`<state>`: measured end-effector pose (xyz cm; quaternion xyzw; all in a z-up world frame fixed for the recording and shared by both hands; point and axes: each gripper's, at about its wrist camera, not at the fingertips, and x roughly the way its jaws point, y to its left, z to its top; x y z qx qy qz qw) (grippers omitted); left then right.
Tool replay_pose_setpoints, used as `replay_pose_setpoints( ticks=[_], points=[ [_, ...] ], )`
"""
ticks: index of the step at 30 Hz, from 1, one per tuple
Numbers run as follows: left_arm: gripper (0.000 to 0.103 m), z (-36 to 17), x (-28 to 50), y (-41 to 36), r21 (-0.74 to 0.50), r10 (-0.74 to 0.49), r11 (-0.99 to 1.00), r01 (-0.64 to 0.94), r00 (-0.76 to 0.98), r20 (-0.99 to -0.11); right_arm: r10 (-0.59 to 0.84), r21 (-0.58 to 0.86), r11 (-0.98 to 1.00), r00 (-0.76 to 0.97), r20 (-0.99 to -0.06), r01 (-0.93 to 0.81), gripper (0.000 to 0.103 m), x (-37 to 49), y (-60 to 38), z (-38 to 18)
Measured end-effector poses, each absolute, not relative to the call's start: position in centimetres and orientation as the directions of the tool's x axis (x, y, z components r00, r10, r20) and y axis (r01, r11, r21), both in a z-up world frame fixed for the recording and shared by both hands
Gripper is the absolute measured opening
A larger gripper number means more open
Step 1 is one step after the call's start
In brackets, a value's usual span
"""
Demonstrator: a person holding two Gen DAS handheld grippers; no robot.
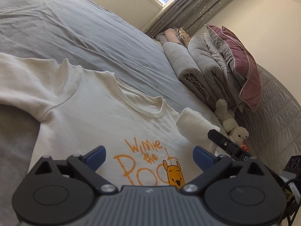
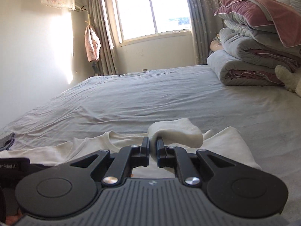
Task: Fold clothes
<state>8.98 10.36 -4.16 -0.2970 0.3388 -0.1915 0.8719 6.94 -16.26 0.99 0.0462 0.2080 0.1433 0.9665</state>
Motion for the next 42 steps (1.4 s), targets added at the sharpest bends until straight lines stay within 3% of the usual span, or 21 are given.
replay_pose_setpoints(
  ticks=[10,17,24,28,32,33,36,42],
  points=[
    [0.099,-5.5,9.6,10.5,-0.744,-0.621,0.657,0.122,0.648,-0.442,0.326,0.038,0.93,0.771,-0.546,-0.366,0.014,6.3,-12.6,-3.5],
    [0.099,-6.1,9.9,11.4,-0.805,-0.646,0.586,0.09,0.652,-0.397,0.383,0.061,0.911,0.781,-0.492,-0.408,0.017,5.4,-12.6,-3.0],
    [0.099,-6.6,9.9,12.3,-0.856,-0.664,0.513,0.069,0.664,-0.344,0.424,-0.061,0.846,0.738,-0.525,-0.53,0.02,4.7,-10.7,-3.2],
    [0.098,-6.7,9.9,12.3,-0.863,-0.666,0.501,0.066,0.666,-0.336,0.406,-0.096,0.845,0.749,-0.524,-0.526,0.032,4.6,-10.1,-3.4],
    [0.09,-6.8,10.0,12.3,-0.865,-0.664,0.499,0.057,0.667,-0.34,0.408,-0.164,0.817,0.755,-0.514,-0.553,0.033,4.0,-9.3,-3.5],
    [0.088,-6.9,10.0,12.2,-0.864,-0.66,0.502,0.05,0.668,-0.344,0.413,-0.187,0.804,0.756,-0.508,-0.564,0.033,3.7,-9.0,-3.5],
    [0.083,-7.0,10.0,12.1,-0.86,-0.648,0.509,0.031,0.672,-0.359,0.409,-0.26,0.777,0.775,-0.482,-0.573,0.008,2.8,-8.2,-3.5],
    [0.073,-7.2,10.2,12.0,-0.87,-0.636,0.493,-0.019,0.674,-0.376,0.435,-0.268,0.782,0.801,-0.412,-0.563,0.008,2.0,-8.6,-2.4]
  ],
)
